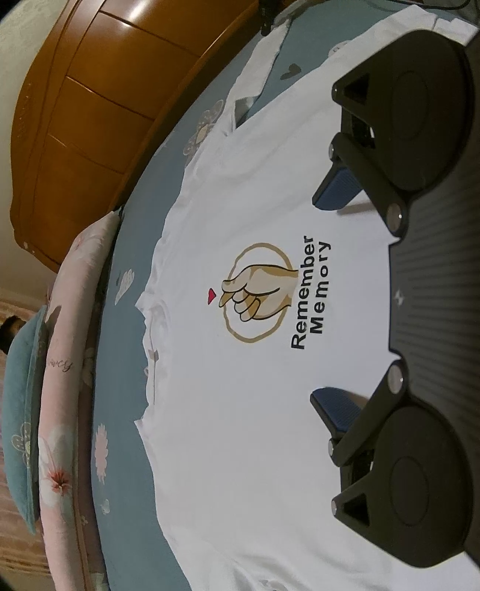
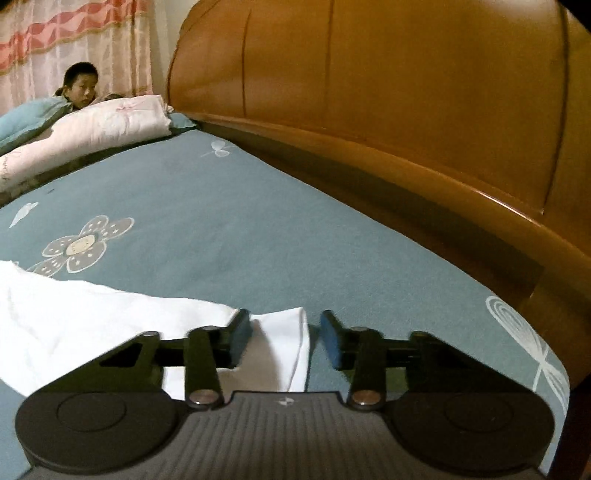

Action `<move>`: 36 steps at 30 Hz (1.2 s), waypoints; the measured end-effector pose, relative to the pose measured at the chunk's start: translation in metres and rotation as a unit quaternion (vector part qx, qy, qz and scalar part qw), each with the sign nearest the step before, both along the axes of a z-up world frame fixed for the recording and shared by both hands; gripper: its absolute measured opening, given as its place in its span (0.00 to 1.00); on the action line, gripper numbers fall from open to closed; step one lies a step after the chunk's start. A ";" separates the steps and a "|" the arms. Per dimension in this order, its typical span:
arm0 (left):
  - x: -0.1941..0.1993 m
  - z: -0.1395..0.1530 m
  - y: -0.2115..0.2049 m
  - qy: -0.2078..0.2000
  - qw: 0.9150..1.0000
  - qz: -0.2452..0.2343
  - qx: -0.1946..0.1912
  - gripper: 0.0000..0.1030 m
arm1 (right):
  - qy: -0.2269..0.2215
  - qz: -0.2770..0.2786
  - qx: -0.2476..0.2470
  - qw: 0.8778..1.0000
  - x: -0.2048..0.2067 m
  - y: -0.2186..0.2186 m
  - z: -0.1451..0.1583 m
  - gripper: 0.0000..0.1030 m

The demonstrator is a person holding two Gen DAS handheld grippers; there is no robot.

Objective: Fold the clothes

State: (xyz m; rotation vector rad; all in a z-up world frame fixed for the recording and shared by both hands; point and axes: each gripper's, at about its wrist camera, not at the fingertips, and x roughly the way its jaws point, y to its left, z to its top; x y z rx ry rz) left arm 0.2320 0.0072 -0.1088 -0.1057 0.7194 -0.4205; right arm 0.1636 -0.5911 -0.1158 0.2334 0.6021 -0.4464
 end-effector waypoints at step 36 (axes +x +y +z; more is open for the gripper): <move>0.000 0.000 0.000 0.002 1.000 0.002 -0.002 0.99 | -0.082 -0.130 0.205 0.967 0.001 -0.033 -0.001 0.45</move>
